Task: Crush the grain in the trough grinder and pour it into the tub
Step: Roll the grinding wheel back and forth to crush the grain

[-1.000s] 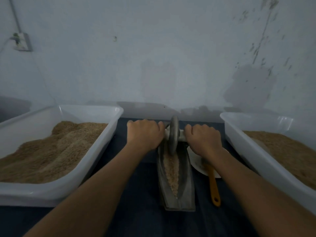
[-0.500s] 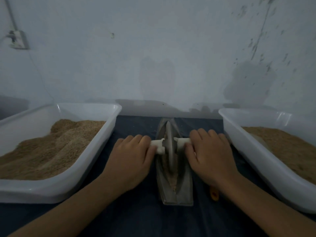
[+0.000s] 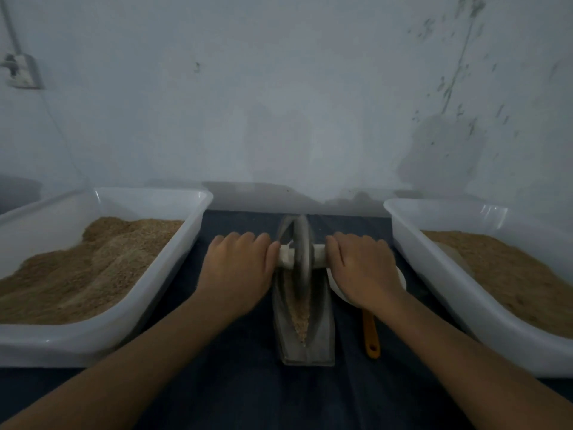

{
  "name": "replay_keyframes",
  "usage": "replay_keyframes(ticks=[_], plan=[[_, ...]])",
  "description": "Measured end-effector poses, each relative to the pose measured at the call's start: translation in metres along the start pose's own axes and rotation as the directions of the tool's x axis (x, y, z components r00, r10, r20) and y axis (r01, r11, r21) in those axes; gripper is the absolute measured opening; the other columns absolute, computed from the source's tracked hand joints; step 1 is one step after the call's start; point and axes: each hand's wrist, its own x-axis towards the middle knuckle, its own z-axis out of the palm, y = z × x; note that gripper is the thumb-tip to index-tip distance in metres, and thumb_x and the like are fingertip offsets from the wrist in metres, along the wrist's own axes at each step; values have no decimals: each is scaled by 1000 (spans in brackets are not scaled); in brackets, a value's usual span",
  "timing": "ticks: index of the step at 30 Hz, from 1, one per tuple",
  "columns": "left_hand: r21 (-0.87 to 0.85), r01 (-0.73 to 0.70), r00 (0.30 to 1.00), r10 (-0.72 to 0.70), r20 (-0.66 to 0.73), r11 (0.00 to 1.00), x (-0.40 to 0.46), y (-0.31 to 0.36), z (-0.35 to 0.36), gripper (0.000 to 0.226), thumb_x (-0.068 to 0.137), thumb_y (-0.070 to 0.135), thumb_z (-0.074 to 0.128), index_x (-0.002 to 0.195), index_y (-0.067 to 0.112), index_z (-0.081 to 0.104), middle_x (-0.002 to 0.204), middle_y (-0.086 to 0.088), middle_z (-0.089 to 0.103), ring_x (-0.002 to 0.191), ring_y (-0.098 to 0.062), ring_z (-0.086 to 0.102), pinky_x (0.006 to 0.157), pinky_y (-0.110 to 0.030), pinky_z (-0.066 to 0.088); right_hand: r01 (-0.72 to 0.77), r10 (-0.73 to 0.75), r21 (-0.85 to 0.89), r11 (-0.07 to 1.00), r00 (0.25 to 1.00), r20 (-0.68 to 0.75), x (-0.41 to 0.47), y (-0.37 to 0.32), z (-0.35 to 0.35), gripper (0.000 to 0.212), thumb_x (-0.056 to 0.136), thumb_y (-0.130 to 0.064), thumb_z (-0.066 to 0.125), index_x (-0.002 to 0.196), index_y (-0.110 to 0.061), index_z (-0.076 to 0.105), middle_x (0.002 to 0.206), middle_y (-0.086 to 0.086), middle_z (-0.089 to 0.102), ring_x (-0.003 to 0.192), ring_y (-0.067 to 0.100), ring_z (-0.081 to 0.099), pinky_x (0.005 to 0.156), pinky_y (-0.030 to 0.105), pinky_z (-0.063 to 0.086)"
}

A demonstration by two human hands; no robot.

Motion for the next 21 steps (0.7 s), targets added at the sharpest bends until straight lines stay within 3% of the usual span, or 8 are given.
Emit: replay_keyframes(ticks=[2,5,8,11,14,16,18,21], plan=[[-133,-47,997,38,-66,990,-27,-2,-14,31,109,42,22,91,31,45,82,11,44,69,-14,38,68,-37,35,67,-62,50,996,994,-91,-33,2,-10,35,108,-44,16,84,-32,38,77,-14,39,70,12,37,69,36,30],[-181,-129,989,114,-90,975,-57,-7,-23,20,109,43,32,108,32,49,95,13,45,80,-11,39,76,-33,35,149,-140,39,988,976,-167,-67,7,-22,14,107,-44,32,95,-39,27,88,-19,28,76,9,28,71,31,20],[-237,-80,996,68,-57,968,-52,-8,-16,24,109,47,30,104,34,49,91,16,45,78,-9,40,76,-32,35,134,-128,31,990,979,-159,-60,2,-19,18,105,-47,32,91,-37,33,85,-17,32,75,11,31,69,34,25],[-234,39,999,-34,28,971,-17,-8,-2,38,109,48,23,85,30,47,77,12,48,68,-12,46,71,-37,41,57,-58,-11,998,994,-97,-21,-2,-9,37,106,-51,20,81,-31,39,73,-13,39,64,13,37,63,37,33],[-134,137,989,-126,81,982,28,-8,20,32,108,37,29,92,20,51,83,3,58,70,-23,55,61,-34,39,-46,46,-74,996,999,4,29,-1,5,55,104,-47,12,73,-22,50,64,-7,48,54,15,40,51,33,27],[-36,202,967,-193,165,979,57,-6,26,31,105,32,30,93,17,54,81,-1,57,63,-23,47,54,-32,27,-156,160,-37,987,981,106,59,0,14,56,103,-42,16,70,-15,54,66,1,52,55,19,41,53,31,28],[-32,268,938,-253,238,963,76,-7,27,43,103,36,26,80,17,57,72,0,51,58,-19,38,53,-31,19,-259,252,25,966,954,165,70,2,20,54,103,-40,22,68,-13,54,72,7,56,60,24,43,61,34,38],[-4,179,972,-177,153,984,67,-2,20,38,101,32,22,78,20,50,66,2,46,55,-20,38,55,-31,26,-150,157,-58,987,975,159,51,3,18,43,104,-35,20,78,-18,51,71,2,52,59,21,42,55,33,33]])
